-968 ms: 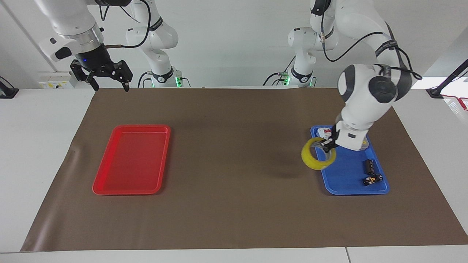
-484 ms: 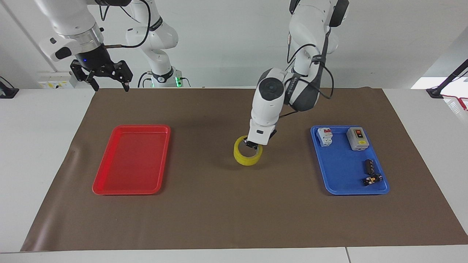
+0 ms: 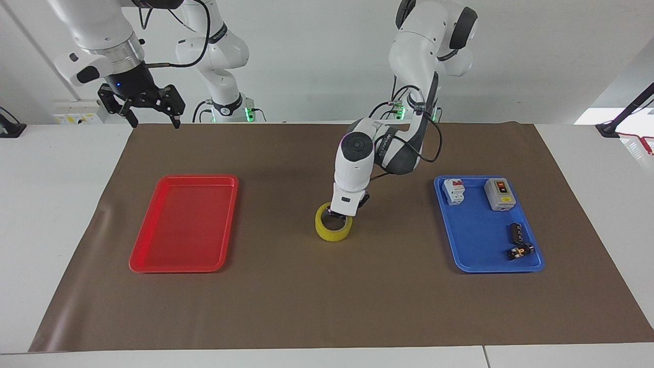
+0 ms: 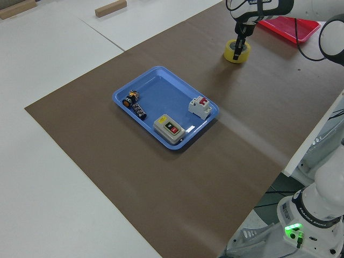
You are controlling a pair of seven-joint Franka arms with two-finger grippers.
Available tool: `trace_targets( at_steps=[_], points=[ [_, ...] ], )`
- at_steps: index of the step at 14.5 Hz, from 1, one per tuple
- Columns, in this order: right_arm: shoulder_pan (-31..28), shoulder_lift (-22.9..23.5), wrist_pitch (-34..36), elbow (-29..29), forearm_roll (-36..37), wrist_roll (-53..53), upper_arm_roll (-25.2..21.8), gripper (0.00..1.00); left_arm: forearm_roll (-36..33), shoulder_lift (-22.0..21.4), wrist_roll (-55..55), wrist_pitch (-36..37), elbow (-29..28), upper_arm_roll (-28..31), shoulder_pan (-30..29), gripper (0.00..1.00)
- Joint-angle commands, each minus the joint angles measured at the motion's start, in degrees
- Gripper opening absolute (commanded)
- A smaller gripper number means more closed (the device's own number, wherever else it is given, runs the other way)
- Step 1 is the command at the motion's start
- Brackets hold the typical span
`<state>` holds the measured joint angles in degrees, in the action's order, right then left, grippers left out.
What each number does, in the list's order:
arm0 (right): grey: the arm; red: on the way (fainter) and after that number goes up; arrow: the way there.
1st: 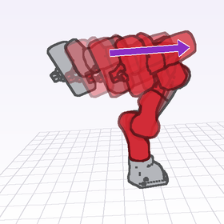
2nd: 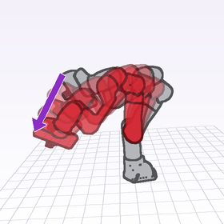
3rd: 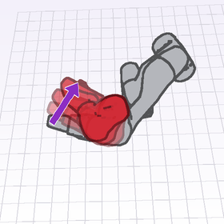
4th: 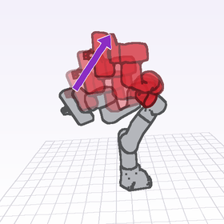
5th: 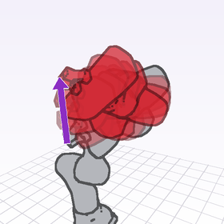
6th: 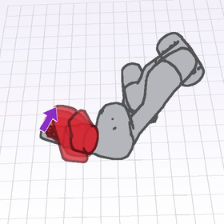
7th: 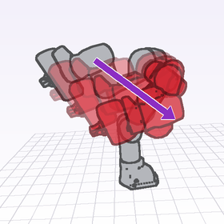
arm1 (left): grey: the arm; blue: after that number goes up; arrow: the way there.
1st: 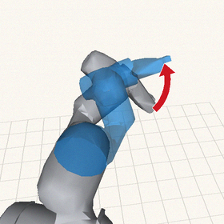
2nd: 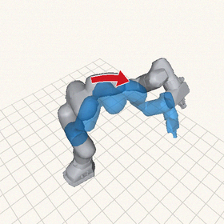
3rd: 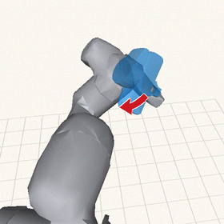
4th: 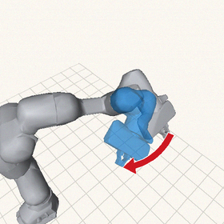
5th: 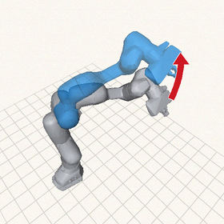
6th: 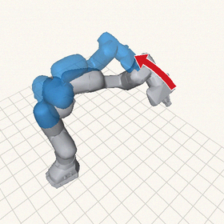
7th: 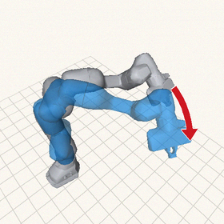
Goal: Place and move tape with both arms
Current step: 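Carry the tape out of the blue tray and set it on the table, then reach the right gripper to the tape while the left gripper withdraws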
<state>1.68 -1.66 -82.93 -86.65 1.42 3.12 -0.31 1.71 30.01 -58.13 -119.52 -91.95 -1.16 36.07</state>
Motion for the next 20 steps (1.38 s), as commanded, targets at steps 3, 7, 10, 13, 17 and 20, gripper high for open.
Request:
trace_targets(
  at_steps=[3, 7, 10, 13, 17, 20],
  points=[
    [-0.45, -1.07, -0.22, -1.68, -0.54, -2.85, 0.31, 1.00, -1.18, -1.80, -1.37, -1.07, -2.18, 0.72, 0.58, 0.99],
    [3.13, 0.94, -1.10, -1.32, -0.45, -3.56, 0.84, 1.00, -4.43, -5.38, -0.32, 5.25, 0.11, 1.08, -2.47, 1.00],
    [8.24, 5.42, -4.87, -0.63, -0.10, -2.34, 0.84, 1.00, -4.34, -13.20, 12.37, 12.79, -0.16, 1.07, -10.47, 1.00],
    [13.60, 11.75, -12.67, 0.17, -0.18, 5.81, 0.93, 1.00, -4.34, -19.70, 27.67, 21.15, -0.16, 1.08, -17.94, 1.00],
    [21.95, 19.57, -22.96, -0.27, 0.34, 16.11, 0.93, 1.00, -4.26, -27.45, 46.22, 32.13, -0.33, 1.08, -25.16, 1.00],
    [26.69, 28.87, -30.50, 1.74, 0.52, 22.79, 0.93, 1.00, -4.26, -30.79, 53.55, 36.98, -0.33, 1.43, -25.87, 1.00]
  ],
)
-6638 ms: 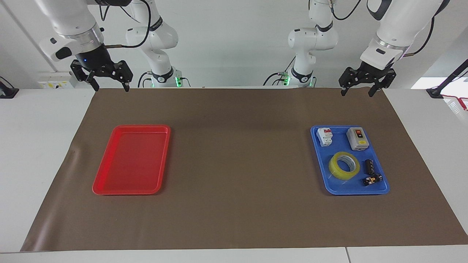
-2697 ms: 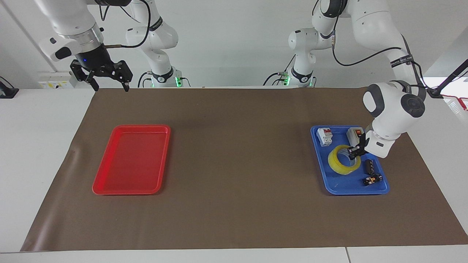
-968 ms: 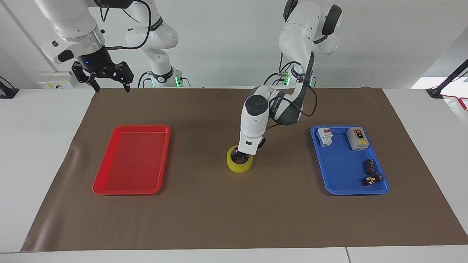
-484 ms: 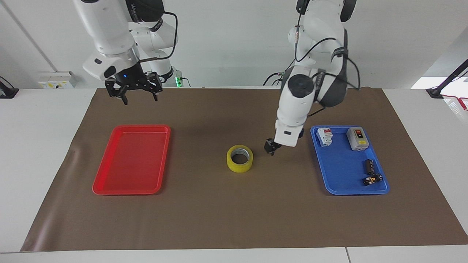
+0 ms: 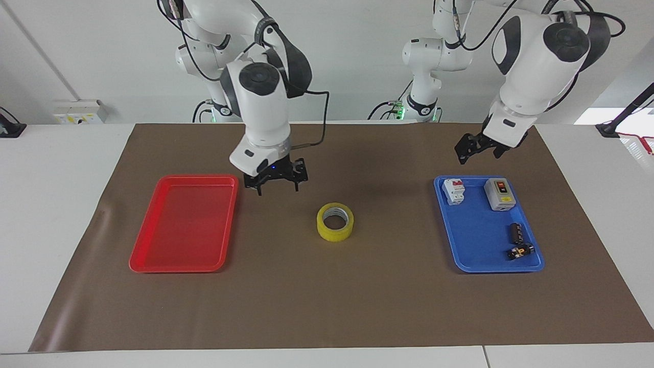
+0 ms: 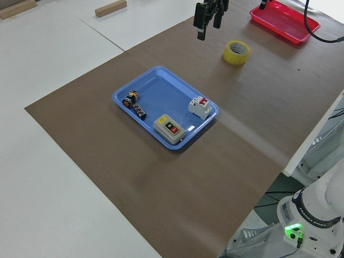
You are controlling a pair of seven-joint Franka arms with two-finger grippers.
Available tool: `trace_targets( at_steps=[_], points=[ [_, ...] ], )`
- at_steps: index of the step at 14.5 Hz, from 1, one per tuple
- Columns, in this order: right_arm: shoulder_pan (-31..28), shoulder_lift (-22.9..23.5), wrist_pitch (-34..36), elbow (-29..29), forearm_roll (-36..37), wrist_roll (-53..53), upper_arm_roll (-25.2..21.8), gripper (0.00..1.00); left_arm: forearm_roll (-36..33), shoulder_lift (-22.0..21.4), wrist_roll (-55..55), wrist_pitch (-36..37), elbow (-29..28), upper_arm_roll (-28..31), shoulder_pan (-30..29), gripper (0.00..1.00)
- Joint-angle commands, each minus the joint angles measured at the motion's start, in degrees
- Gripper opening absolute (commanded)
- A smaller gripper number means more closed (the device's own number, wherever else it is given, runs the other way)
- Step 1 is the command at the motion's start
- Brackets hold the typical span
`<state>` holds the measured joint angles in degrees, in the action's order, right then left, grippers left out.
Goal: Place and move tape with both arms
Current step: 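Reach the right gripper to the tape while the left gripper withdraws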
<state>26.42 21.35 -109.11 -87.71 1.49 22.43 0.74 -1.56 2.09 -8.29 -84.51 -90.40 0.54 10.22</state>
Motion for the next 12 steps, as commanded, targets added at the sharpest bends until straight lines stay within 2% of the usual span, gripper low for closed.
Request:
trace_targets(
  at_steps=[1, 3, 7, 12],
  points=[
    [2.58, 7.90, -8.36, 2.80, 0.45, 4.54, -0.12, 1.00, -0.99, -3.92, 3.89, 2.06, -1.88, -0.27, -1.15, 1.00],
    [2.76, 8.27, -13.05, 0.18, 0.45, 4.38, -0.03, 1.00, -0.55, -5.33, 3.81, 1.63, -3.71, -0.97, -3.35, 1.00],
    [3.46, 8.27, -21.31, -6.59, 0.45, 1.39, 0.05, 1.00, -0.28, -4.20, 3.72, 0.92, -3.29, -2.38, -5.55, 1.00],
    [4.17, 8.10, -25.36, -11.16, 0.36, -6.08, -0.03, 1.00, 2.61, -4.90, 3.37, -0.66, -3.73, -2.03, -5.12, 1.00]
  ],
)
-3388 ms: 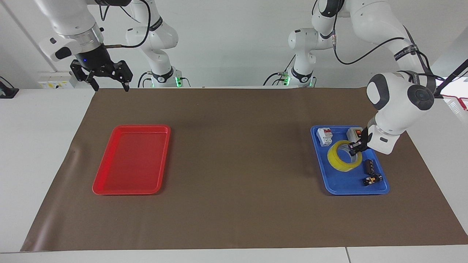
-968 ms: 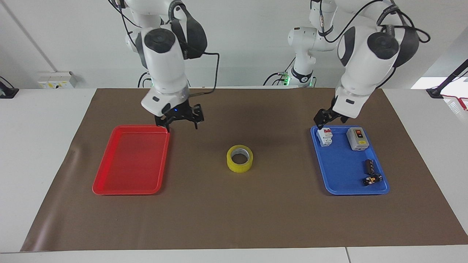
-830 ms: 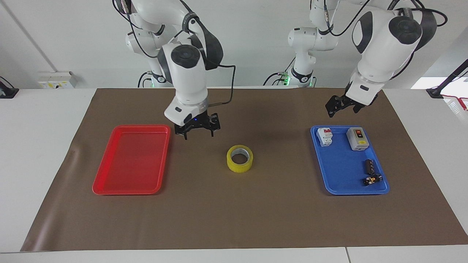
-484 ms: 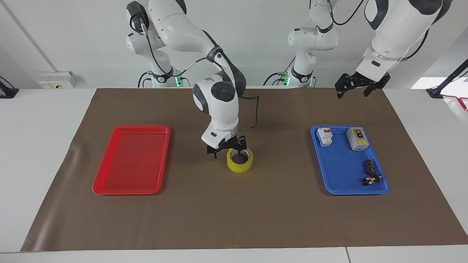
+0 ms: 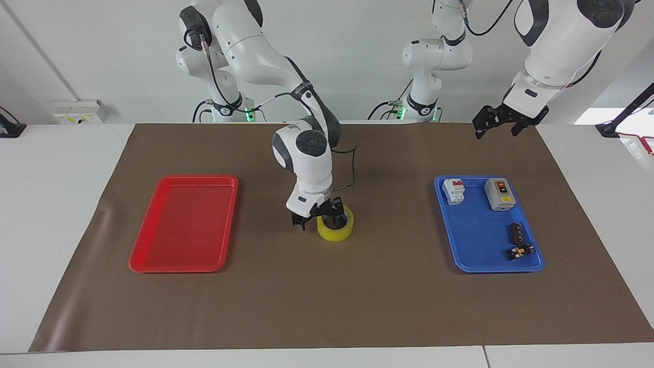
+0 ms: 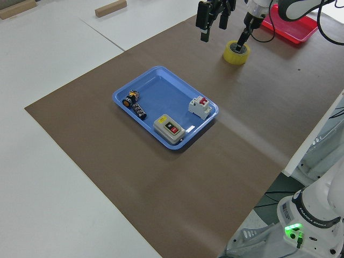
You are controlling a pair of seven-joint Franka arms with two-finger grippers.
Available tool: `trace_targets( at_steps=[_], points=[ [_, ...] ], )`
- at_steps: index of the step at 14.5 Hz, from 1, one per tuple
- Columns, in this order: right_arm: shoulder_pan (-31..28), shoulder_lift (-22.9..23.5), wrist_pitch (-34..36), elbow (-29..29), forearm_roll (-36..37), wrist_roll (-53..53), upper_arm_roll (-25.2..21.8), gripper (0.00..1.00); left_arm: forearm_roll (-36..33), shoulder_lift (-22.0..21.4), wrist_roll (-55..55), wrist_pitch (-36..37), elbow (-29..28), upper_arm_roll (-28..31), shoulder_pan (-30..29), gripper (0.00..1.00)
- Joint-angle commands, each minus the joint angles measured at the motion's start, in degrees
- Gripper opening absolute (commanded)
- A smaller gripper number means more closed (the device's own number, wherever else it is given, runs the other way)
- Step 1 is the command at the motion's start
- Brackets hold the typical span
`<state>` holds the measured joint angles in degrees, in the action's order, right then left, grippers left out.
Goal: Place and move tape with both arms
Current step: 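Reach the right gripper to the tape while the left gripper withdraws, then grasp the tape with the right gripper and carry it to the red tray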
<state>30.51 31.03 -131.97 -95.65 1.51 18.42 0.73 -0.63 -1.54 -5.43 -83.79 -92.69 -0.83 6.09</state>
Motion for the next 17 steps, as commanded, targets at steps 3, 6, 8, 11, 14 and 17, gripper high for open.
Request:
trace_targets(
  at_steps=[3, 6, 8, 11, 14, 17],
  points=[
    [-0.10, -1.59, -3.20, -3.67, 0.34, -2.78, 0.06, 0.83, 1.69, -1.10, 1.04, -2.35, -1.35, -0.67, -0.91, 1.00],
    [-0.10, -1.59, -4.35, -4.46, 0.34, -2.78, 0.06, 0.15, 1.86, -0.75, 1.04, -1.21, -0.91, -1.02, -2.04, 1.00],
    [0.43, -1.06, -4.53, -4.20, 0.34, -2.52, 0.06, 0.00, 1.86, -0.84, 1.04, -1.29, -1.00, -1.63, -3.10, 1.00],
    [-0.44, -0.10, 4.65, 3.05, 0.43, -2.69, -0.03, 0.00, 1.86, -0.75, 0.86, -1.21, -1.09, -5.33, -5.57, 1.00],
    [-1.93, -2.10, 13.82, 6.70, 0.60, -2.60, -0.64, 0.00, 1.86, -0.92, 0.86, -0.85, -1.27, -5.24, -5.30, 1.00],
    [-8.68, -9.91, 21.82, 3.47, 3.32, -7.92, -0.64, 0.00, 1.86, -1.01, 0.78, -0.94, -1.18, -5.15, -5.12, 1.00]
  ],
)
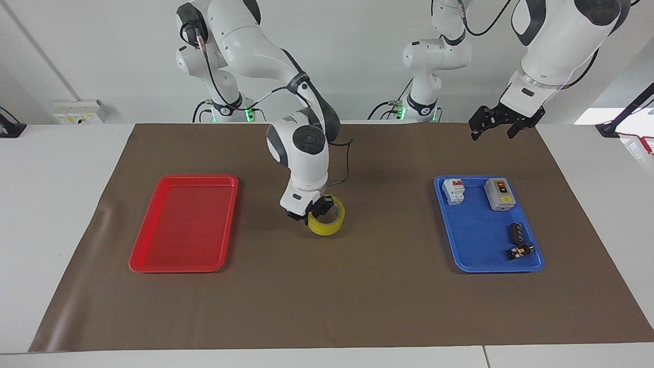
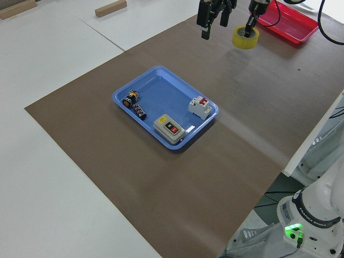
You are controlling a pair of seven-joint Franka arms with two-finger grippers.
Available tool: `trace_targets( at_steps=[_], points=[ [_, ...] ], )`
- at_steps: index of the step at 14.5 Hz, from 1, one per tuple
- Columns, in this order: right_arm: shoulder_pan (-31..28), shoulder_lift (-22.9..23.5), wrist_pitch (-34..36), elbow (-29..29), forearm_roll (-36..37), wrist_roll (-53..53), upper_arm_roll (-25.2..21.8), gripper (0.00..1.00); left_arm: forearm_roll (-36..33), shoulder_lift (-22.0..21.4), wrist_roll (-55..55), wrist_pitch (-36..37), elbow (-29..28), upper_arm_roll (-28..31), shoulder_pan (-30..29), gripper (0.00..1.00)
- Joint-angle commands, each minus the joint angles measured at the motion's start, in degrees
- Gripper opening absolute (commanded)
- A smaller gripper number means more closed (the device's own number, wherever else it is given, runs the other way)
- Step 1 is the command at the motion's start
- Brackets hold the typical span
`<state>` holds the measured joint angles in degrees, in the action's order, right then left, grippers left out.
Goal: Place and move tape with both arms
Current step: 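Grasp the tape with the right gripper and carry it to the red tray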
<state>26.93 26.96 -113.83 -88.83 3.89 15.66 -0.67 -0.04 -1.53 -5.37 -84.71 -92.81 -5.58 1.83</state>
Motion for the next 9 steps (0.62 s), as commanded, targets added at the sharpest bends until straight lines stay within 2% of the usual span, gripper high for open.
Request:
trace_targets(
  at_steps=[1, 3, 6, 8, 9],
  points=[
    [-8.01, -8.48, 3.97, -6.15, 0.86, -10.86, 0.76, 0.00, 1.27, -1.01, 0.80, -0.10, -1.06, -0.39, -0.86, 1.00],
    [-14.95, -12.44, 4.06, -10.90, 0.86, -20.45, 0.76, 0.00, 1.27, -1.19, 0.72, -0.36, -0.97, -0.39, -0.86, 1.00],
    [-23.04, -14.83, 2.84, -16.09, 0.86, -32.07, 0.76, 0.00, 1.27, -1.28, 0.37, -0.71, -0.97, -0.39, -0.86, 1.00],
    [-27.53, -16.15, -1.89, -21.00, 0.86, -36.82, 0.76, 0.00, 1.36, -1.28, 0.36, -1.15, -0.44, -0.39, -0.86, 1.00],
    [-29.55, -17.28, -6.36, -25.03, 0.86, -39.19, 0.76, 0.00, 1.27, -1.45, 0.36, -1.07, -0.44, -0.39, -0.86, 1.00]
  ],
)
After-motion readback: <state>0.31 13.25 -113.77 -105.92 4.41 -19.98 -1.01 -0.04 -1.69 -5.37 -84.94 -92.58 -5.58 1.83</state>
